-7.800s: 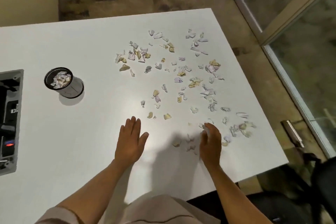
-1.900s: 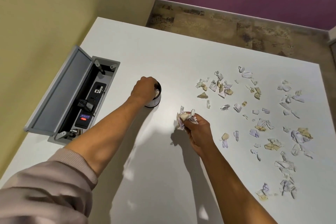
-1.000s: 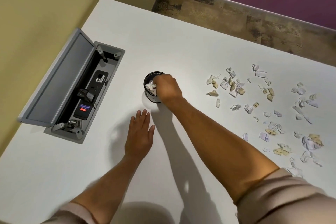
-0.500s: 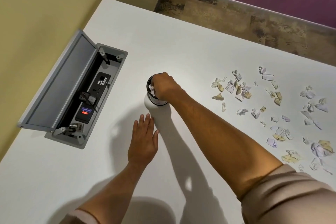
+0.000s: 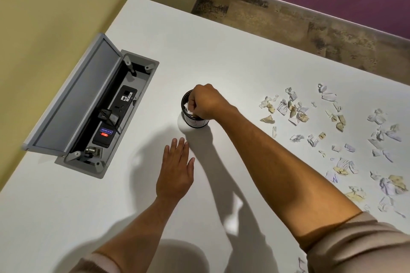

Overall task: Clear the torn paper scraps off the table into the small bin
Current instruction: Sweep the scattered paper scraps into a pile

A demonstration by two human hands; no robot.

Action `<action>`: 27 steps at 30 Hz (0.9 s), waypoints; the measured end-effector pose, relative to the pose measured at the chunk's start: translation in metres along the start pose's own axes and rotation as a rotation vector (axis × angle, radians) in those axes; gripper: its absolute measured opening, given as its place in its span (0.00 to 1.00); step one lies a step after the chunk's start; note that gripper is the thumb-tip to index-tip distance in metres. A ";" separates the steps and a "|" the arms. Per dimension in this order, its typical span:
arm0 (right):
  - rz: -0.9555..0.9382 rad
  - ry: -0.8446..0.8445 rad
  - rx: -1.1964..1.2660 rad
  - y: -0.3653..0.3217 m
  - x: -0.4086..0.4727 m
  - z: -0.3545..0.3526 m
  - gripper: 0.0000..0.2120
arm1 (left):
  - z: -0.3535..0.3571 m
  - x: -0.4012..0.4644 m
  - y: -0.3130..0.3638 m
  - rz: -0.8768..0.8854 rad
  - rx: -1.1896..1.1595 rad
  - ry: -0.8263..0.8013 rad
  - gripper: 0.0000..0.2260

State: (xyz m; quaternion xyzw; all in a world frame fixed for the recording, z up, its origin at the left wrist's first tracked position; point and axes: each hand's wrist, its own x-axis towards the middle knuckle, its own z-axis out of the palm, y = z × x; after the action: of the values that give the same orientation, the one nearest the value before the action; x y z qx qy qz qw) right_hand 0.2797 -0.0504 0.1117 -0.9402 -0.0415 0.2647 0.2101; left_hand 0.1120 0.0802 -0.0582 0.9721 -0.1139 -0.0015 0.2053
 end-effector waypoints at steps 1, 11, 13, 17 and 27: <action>0.010 -0.007 -0.014 0.000 0.003 0.004 0.10 | 0.000 0.000 0.000 0.001 0.002 0.001 0.23; 0.041 -0.082 -0.214 -0.003 0.027 0.021 0.15 | -0.001 0.000 0.001 -0.003 0.026 -0.025 0.23; 0.041 -0.084 -0.227 -0.002 0.027 0.021 0.15 | -0.001 0.000 0.001 -0.003 0.037 -0.031 0.23; -0.008 -0.101 -0.235 -0.002 0.024 0.016 0.06 | -0.002 0.000 0.002 -0.003 0.044 -0.034 0.24; -0.052 -0.200 -0.200 0.001 0.026 0.002 0.08 | -0.004 0.001 0.004 -0.012 0.058 -0.035 0.23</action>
State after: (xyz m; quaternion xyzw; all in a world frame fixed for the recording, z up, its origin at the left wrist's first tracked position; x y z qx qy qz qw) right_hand 0.3009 -0.0455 0.0979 -0.9241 -0.1128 0.3459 0.1168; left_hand 0.1122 0.0778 -0.0525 0.9781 -0.1115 -0.0166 0.1750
